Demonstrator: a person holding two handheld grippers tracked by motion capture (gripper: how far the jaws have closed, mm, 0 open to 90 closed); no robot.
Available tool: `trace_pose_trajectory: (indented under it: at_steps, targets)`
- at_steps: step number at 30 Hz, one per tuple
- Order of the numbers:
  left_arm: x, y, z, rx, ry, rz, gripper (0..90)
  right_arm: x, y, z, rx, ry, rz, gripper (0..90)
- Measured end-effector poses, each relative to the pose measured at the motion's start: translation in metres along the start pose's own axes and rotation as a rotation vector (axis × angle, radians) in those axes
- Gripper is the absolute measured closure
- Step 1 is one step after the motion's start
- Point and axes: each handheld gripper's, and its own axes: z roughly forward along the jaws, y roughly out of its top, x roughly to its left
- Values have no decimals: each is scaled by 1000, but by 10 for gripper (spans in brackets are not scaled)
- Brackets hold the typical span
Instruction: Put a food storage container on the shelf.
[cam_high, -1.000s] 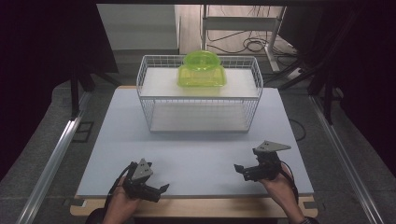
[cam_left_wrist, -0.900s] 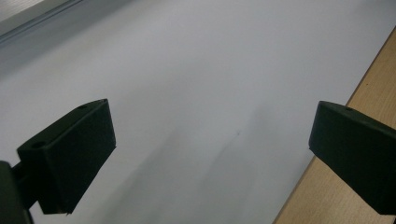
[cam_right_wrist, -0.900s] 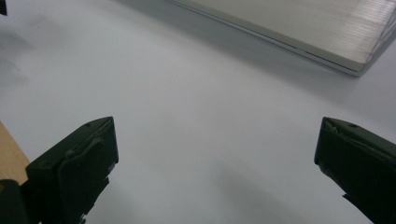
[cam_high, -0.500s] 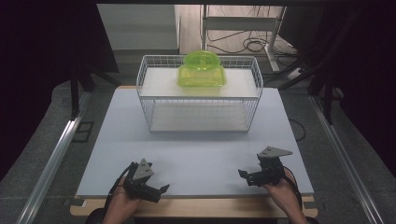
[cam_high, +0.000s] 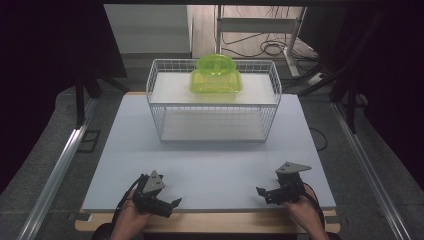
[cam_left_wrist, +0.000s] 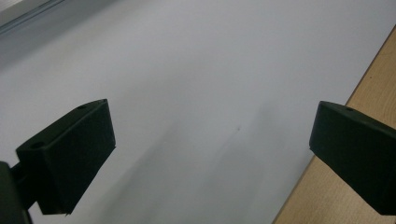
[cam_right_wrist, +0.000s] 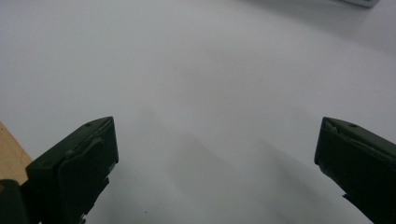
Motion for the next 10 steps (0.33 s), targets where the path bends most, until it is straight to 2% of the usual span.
trace_pose_trajectory:
  at_steps: [4,10]
  targets:
    - [0,0,0,6,-1,2,0,-1,-2,3,14,11,13,0]
    - [0,0,1,9,2,7,0,0,-4,7,34,17,-1,0]
